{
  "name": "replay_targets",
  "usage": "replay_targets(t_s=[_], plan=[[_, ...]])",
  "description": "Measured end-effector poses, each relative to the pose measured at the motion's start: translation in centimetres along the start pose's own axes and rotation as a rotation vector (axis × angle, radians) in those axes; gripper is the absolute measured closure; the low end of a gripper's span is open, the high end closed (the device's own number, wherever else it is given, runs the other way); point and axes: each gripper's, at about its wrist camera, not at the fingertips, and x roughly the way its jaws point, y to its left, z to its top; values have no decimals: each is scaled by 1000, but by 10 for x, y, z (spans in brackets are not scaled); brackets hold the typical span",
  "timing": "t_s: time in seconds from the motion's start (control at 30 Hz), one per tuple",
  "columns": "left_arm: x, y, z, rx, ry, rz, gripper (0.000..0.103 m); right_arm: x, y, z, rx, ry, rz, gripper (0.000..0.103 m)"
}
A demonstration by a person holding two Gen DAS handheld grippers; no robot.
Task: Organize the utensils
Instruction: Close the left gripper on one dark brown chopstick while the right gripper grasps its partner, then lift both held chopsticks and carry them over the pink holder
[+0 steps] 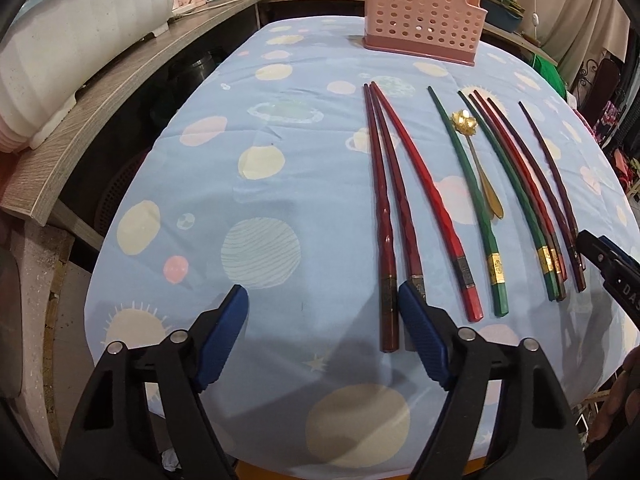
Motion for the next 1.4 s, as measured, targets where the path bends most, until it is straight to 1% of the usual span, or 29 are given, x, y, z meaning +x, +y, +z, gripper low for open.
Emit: replay_targets(t_s=[0.03, 0.1, 0.17, 0.27, 0.3, 0.33, 0.37, 0.4, 0.43, 0.47, 0.53, 0.6, 0.7, 0.77, 0.87, 1.0, 1.2, 1.33, 1.4], plan=[[2, -1, -1, 1, 8, -8, 35, 0, 0, -1, -3, -9, -3, 67], [1, -1, -2, -3, -1, -7, 35, 0, 1, -3, -16, -16, -11, 69], [1, -1, -3, -3, -3, -9, 36, -1, 2, -4, -27, -20, -22, 73], [-1, -1, -5, -2, -5, -15, 40, -3, -1, -6, -23, -22, -21, 79], [-2, -2, -5, 1, -5, -17, 44, -3, -2, -6, -21, -22, -21, 81], [-3, -3, -5, 5, -7, -19, 50, -4, -4, -7, -19, -21, -21, 85], [-4, -3, -5, 9, -8, -20, 53, -4, -5, -7, -16, -20, -18, 89], [-5, -4, -5, 10, -8, -22, 59, -5, -6, -7, -12, -17, -16, 91], [-5, -5, -5, 12, -7, -22, 67, -5, -7, -8, -10, -15, -13, 95], [-6, -4, -6, 14, -6, -24, 71, -5, -8, -8, -11, -12, -10, 96], [-7, -3, -6, 12, 0, -32, 88, -6, -8, -8, -17, -7, -8, 96], [-7, -2, -5, 8, 9, -46, 95, -7, -8, -8, -18, 1, -2, 96], [-11, 1, -4, -5, 25, -76, 96, -13, -11, -7, -4, 7, 15, 96], [-17, 3, -2, -6, 17, -73, 96, -22, -14, -3, 2, 0, 18, 96], [-34, 9, 8, -18, -8, -75, 96, -38, -20, 8, 17, -29, 27, 96], [-57, 17, 29, -37, -61, -79, 96, -62, -26, 32, 36, -82, 46, 96], [-94, 21, 83, -48, -170, -87, 96, -89, -22, 81, 31, -167, 73, 96], [-115, 22, 129, -49, -249, -86, 96, -97, -21, 120, 36, -217, 106, 96], [-125, 22, 153, -54, -288, -98, 96, -101, -21, 141, 37, -242, 123, 96]])
